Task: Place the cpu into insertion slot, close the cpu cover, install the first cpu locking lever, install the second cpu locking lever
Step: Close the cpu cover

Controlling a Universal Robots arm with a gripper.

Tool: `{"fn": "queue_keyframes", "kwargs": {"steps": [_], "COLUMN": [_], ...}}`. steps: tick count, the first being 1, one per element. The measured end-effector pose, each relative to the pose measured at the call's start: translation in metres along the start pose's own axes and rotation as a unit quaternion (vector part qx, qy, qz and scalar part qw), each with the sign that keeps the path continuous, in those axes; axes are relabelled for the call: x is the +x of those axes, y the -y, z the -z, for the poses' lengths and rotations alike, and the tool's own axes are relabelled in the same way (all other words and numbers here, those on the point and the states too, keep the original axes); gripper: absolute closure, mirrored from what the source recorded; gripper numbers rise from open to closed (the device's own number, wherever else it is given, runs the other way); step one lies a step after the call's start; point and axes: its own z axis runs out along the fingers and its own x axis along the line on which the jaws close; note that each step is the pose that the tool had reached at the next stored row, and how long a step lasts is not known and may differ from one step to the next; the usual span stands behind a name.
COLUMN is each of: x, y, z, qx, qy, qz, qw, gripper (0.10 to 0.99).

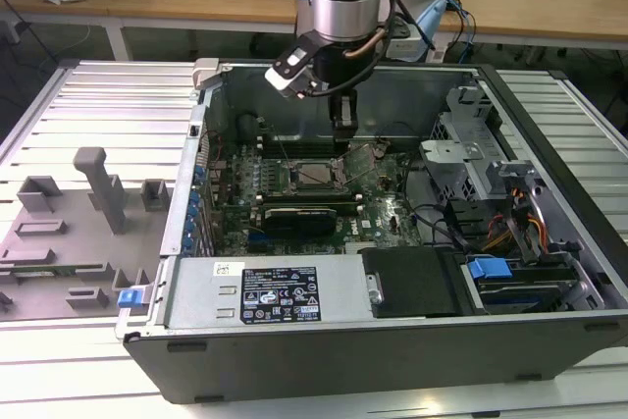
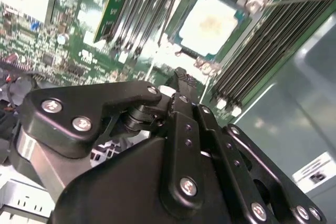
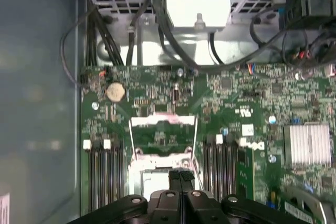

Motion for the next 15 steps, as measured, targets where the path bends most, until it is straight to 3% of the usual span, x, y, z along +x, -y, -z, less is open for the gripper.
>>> {"fn": "queue_keyframes", "kwargs": {"steps": [8,10,15], "x": [0.0008,0.0011,0.0015], "y": [-0.0332,-0.0448,-0.0599], "z": [-0.0028,-0.0039,-0.0054], "qx": [0.0004,0.0007,0.0013], "qy": [0.0,-0.0001,-0.0001], "qz": [0.0,0.0,0.0], "qw": [1.0,1.0,1.0], "gripper": [0.98,0.98,0.98]}}
